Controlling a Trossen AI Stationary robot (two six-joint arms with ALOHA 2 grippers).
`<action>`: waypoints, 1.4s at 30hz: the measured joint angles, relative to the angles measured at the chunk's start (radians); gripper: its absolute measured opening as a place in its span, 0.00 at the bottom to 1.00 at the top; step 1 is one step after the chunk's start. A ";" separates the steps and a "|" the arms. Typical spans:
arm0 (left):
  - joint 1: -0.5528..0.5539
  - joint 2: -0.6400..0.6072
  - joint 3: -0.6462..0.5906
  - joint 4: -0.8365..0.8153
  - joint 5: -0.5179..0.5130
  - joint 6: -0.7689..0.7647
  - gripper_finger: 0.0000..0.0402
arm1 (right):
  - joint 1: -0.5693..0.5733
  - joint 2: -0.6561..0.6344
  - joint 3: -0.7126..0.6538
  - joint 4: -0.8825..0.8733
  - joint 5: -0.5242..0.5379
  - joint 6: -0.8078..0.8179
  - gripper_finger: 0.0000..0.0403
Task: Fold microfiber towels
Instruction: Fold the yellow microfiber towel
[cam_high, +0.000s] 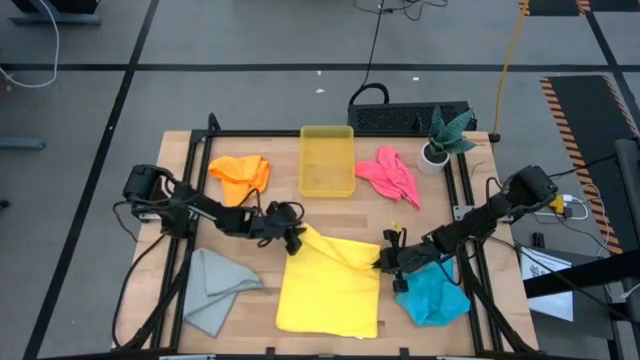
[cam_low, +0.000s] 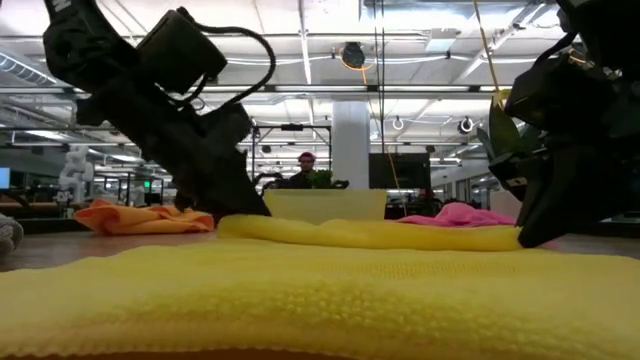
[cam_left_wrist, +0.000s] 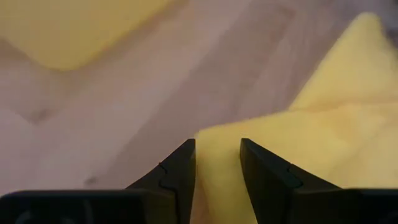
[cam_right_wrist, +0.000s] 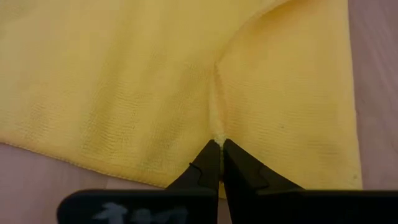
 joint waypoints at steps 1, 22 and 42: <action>0.004 0.000 0.001 0.015 0.046 0.000 0.32 | 0.000 0.000 0.000 0.000 0.001 0.000 0.01; -0.340 -0.051 0.002 0.180 -0.167 0.674 0.32 | -0.001 0.000 0.000 0.002 0.003 0.001 0.00; -0.044 0.131 0.332 -0.431 0.118 0.505 0.32 | -0.034 -0.001 0.000 0.000 0.004 0.005 0.00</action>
